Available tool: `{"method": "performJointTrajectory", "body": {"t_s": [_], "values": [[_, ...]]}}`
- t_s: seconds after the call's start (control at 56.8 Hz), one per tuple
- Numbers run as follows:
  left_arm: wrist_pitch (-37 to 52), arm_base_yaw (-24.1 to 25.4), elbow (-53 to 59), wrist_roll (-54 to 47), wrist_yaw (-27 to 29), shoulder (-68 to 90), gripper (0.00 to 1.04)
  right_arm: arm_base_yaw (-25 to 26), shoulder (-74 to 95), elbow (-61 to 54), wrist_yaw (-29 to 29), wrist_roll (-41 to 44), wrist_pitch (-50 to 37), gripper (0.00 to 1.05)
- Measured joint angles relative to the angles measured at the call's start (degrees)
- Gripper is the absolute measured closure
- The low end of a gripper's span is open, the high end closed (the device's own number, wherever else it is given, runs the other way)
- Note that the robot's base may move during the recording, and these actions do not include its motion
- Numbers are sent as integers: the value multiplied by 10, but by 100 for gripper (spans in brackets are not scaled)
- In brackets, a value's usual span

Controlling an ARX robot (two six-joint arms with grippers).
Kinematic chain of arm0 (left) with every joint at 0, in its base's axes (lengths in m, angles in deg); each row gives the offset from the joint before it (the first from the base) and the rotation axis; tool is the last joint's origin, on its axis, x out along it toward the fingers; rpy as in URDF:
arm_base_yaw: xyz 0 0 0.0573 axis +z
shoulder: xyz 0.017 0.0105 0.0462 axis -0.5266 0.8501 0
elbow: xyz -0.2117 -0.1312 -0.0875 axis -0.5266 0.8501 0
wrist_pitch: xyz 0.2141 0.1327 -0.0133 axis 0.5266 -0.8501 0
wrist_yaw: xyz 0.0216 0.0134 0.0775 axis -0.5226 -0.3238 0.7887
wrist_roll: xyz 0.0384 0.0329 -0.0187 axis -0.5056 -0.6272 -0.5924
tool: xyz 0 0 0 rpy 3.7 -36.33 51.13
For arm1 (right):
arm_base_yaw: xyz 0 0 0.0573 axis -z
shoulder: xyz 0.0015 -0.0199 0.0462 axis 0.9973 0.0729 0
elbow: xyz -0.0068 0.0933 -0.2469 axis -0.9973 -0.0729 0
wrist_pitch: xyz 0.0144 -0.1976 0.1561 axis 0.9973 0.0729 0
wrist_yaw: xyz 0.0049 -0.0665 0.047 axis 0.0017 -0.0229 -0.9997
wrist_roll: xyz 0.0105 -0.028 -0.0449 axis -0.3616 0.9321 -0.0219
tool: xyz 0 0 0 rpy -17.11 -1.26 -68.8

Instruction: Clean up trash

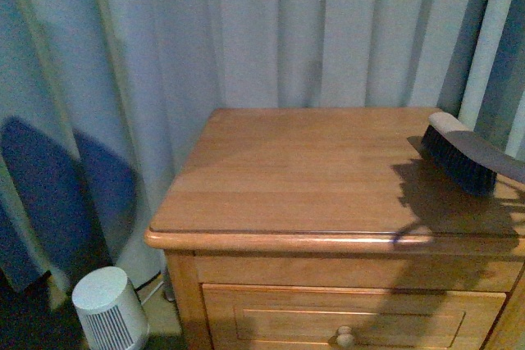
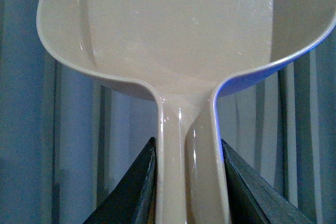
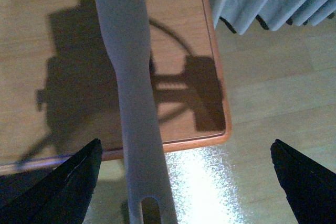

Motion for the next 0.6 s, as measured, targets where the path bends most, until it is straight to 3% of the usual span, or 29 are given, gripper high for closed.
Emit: {"method": "performJointTrajectory", "body": {"t_s": [0.493,0.599], "values": [[0,0,0,0,0,0,76,-21,45,-1,-4,-41,-23,7],[0,0,0,0,0,0,76,-16,49,-3,-5,-41,-28,22]]}}
